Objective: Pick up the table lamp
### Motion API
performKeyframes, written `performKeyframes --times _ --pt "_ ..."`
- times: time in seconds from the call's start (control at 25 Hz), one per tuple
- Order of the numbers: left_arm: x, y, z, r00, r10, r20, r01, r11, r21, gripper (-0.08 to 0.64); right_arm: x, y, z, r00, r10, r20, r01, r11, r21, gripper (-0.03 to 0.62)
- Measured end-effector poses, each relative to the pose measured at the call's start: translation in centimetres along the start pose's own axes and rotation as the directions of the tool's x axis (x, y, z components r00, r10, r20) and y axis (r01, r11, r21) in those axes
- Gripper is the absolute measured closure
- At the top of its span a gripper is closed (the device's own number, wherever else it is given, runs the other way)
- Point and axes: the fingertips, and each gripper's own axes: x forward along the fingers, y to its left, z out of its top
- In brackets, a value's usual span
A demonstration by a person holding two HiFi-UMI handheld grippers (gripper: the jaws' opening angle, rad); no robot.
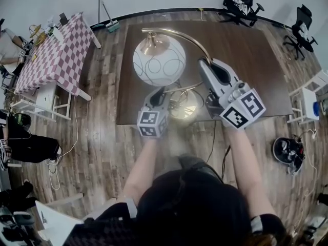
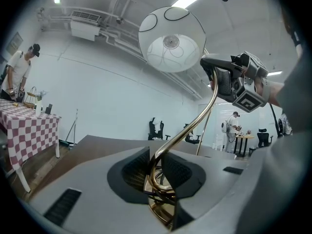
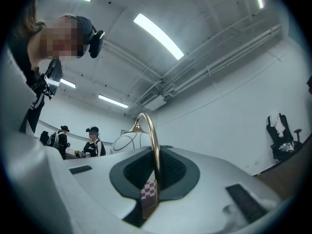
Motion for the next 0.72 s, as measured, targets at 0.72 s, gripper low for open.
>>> performKeyframes --times 0.72 --pt "2.0 -2.1 -0.7 1.0 0.01 0.011 -0.009 1.0 -0.009 0.472 -2.1 -1.7 0.2 1.0 0.003 0.0 -0.003 1.0 -0.015 0.575"
